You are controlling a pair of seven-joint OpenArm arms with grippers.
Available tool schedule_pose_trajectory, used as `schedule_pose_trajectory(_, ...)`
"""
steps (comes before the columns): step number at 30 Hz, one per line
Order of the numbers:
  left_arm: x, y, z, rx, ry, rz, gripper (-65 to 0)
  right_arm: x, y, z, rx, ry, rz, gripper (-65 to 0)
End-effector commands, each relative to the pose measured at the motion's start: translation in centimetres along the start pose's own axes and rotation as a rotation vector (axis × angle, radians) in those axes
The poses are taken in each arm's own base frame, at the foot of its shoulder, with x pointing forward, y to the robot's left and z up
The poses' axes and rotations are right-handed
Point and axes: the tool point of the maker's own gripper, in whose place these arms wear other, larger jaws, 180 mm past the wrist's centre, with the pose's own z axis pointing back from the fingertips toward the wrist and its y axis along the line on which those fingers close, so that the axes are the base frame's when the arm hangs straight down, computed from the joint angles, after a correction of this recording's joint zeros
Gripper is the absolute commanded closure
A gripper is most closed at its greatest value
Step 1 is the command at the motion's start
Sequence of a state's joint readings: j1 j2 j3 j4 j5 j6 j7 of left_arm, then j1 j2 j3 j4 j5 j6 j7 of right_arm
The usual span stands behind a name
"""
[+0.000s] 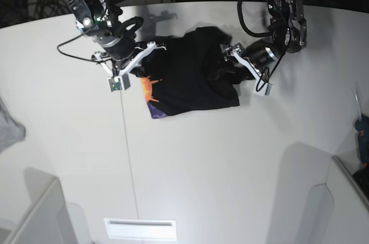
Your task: Fold the T-shirt properly
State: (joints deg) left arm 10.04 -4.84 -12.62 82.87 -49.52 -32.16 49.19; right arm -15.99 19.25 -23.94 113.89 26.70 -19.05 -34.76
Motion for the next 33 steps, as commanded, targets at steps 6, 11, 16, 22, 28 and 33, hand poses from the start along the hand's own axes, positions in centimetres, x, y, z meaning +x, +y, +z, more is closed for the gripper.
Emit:
schedule_pose_trajectory(6,-2.8,2.4,-0.1,0.103,0.108,0.076,-52.8,1.3,-0.4,0.6,-0.006,-0.088,0.009,0.0)
schedule_pose_trajectory(11,-2.9,1.2,-1.1,0.074,0.144,0.041,-15.8,1.3,-0.4,0.6,-0.007,-0.094,0.008,0.0)
schedule_pose_trajectory(16,-3.4,1.5,-1.5,0.087,0.192,0.030,0.0,1.3,-0.4,0.6,-0.006,-0.095,0.006,0.0)
schedule_pose_trajectory(22,-2.7,2.2,-0.6,0.100,0.276,-0.116,0.0,1.2,-0.5,0.6,-0.012,-0.093,-0.009,0.0)
schedule_pose_trajectory(28,-1.1,2.6,-0.8,0.099,0.425,-0.364,0.0,1.0,-2.4,1.0,-0.080,-0.106,-0.108,0.0)
schedule_pose_trajectory(33,0.1,2.2,-1.3,0.087,0.527,-0.548,0.0,0.2,-4.3,1.6,-0.141,-0.104,-0.171,0.0)
